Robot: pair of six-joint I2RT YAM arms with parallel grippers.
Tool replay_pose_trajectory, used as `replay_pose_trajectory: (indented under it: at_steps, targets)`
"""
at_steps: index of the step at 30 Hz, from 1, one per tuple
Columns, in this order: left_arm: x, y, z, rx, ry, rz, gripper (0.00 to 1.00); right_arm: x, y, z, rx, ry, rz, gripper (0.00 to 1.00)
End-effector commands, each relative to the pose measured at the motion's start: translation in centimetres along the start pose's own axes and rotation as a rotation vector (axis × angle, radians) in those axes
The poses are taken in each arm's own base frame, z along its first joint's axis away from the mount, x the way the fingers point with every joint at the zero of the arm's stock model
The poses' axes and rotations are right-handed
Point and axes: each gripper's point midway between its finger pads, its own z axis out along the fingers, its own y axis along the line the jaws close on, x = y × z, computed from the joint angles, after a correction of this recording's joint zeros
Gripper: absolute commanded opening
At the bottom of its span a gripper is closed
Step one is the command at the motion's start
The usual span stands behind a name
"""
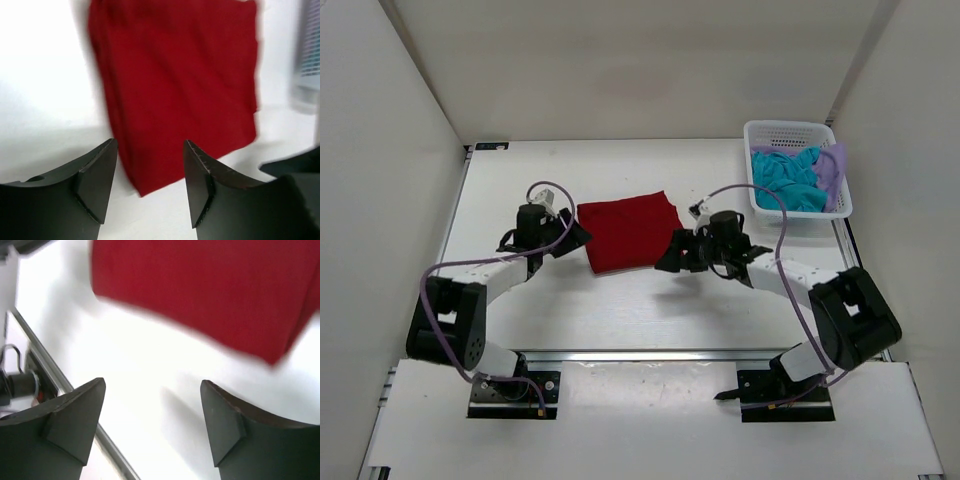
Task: Fold and stack the t-shirts
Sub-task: Put the neatly folded tshirt into the corner of the board with the left arm
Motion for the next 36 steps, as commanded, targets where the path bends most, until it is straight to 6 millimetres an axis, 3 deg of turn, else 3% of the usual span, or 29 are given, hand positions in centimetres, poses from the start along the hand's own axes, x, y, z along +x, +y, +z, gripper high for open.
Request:
replay_pose_trajectory:
  at_steps: [1, 2, 4, 8, 9, 10, 13, 15, 16, 18, 19, 20, 21, 22, 23, 25, 26, 27, 28, 29, 30, 32, 33, 34, 36]
  targets:
    - [2.5, 2.3, 0.9, -0.062, 0.091, 0.008, 0.66, 1.0, 0.6, -1.4, -0.008, -0.068, -0.012, 0.78]
    - [2.1, 2.0, 1.3, -0.047, 0.085, 0.009, 0.65, 1.8, 0.6, -1.9, -0.002, -0.07, -0.018, 0.79]
    - [3.3, 2.8, 2.6, -0.063, 0.134, -0.006, 0.66, 2.7, 0.4, -2.7, 0.009, -0.084, -0.006, 0.8]
    - [4.8, 2.4, 4.7, -0.064, 0.179, -0.014, 0.61, 4.3, 0.1, -4.1, 0.041, -0.118, -0.062, 0.72]
    - [5.0, 2.1, 4.9, -0.041, 0.181, -0.031, 0.53, 4.8, 0.0, -4.4, 0.05, -0.125, -0.073, 0.7]
    - [4.7, 2.0, 5.4, -0.037, 0.168, -0.046, 0.37, 5.0, 0.5, -4.3, 0.047, -0.126, -0.08, 0.67]
    - [5.1, 1.0, 6.4, -0.003, 0.176, -0.067, 0.11, 5.9, 0.6, -4.7, 0.057, -0.128, -0.117, 0.65]
    - [4.1, 0.5, 7.5, -0.011, 0.162, -0.07, 0.0, 6.1, 0.7, -5.1, 0.039, -0.142, -0.134, 0.65]
    - [3.4, 0.0, 7.9, -0.005, 0.151, -0.083, 0.0, 5.9, 0.3, -5.4, 0.035, -0.154, -0.105, 0.64]
    - [0.1, -0.8, 8.8, 0.005, 0.085, -0.115, 0.0, 5.4, 0.7, -5.9, -0.025, -0.17, -0.073, 0.63]
    - [-2.6, -1.4, 9.1, 0.022, 0.037, -0.135, 0.0, 5.4, 0.1, -6.0, -0.011, -0.165, -0.062, 0.61]
    - [-3.3, -1.0, 9.5, 0.018, 0.036, -0.158, 0.0, 5.1, -0.3, -6.0, 0.001, -0.17, -0.063, 0.6]
    - [-6.7, -0.7, 9.7, 0.024, -0.017, -0.178, 0.0, 5.2, -1.0, -6.0, 0.021, -0.154, -0.06, 0.6]
    - [-9.2, 0.0, 9.6, 0.022, -0.046, -0.203, 0.0, 4.9, -1.0, -5.9, 0.022, -0.147, -0.069, 0.58]
    - [-10.2, 0.7, 9.5, 0.006, -0.05, -0.214, 0.0, 5.0, -1.4, -5.9, 0.029, -0.141, -0.061, 0.56]
    - [-15.3, 2.7, 8.0, -0.015, -0.135, -0.232, 0.0, 4.8, -1.5, -5.5, 0.013, -0.115, -0.051, 0.54]
    - [-17.6, 6.3, 6.2, -0.072, -0.186, -0.271, 0.0, 4.3, -1.1, -5.5, -0.006, -0.126, -0.06, 0.54]
    - [-18.7, 7.2, 5.3, -0.086, -0.213, -0.28, 0.0, 4.2, -1.3, -5.1, -0.006, -0.116, -0.058, 0.53]
    - [-19.8, 9.7, 3.6, -0.126, -0.258, -0.315, 0.0, 4.1, -1.1, -4.8, -0.025, -0.105, -0.058, 0.53]
    - [-19.7, 12.4, 2.4, -0.16, -0.285, -0.368, 0.0, 4.4, -0.7, -4.3, -0.044, -0.079, -0.065, 0.53]
    - [-20.2, 13.1, 1.3, -0.158, -0.32, -0.397, 0.0, 4.2, -0.6, -4.2, -0.05, -0.08, -0.072, 0.53]
    - [-18.2, 17.1, -0.8, -0.211, -0.353, -0.495, 0.0, 4.5, -0.5, -3.5, -0.067, -0.041, -0.063, 0.52]
    - [-18.4, 17.5, -1.4, -0.206, -0.39, -0.505, 0.0, 4.8, -0.4, -3.3, -0.077, -0.029, -0.065, 0.52]
    - [-16.6, 18.6, -1.5, -0.223, -0.372, -0.535, 0.0, 4.9, 0.0, -3.1, -0.099, -0.02, -0.068, 0.52]
    - [-15.4, 20.3, -1.2, -0.25, -0.373, -0.575, 0.0, 4.8, 0.4, -3.0, -0.119, -0.012, -0.066, 0.51]
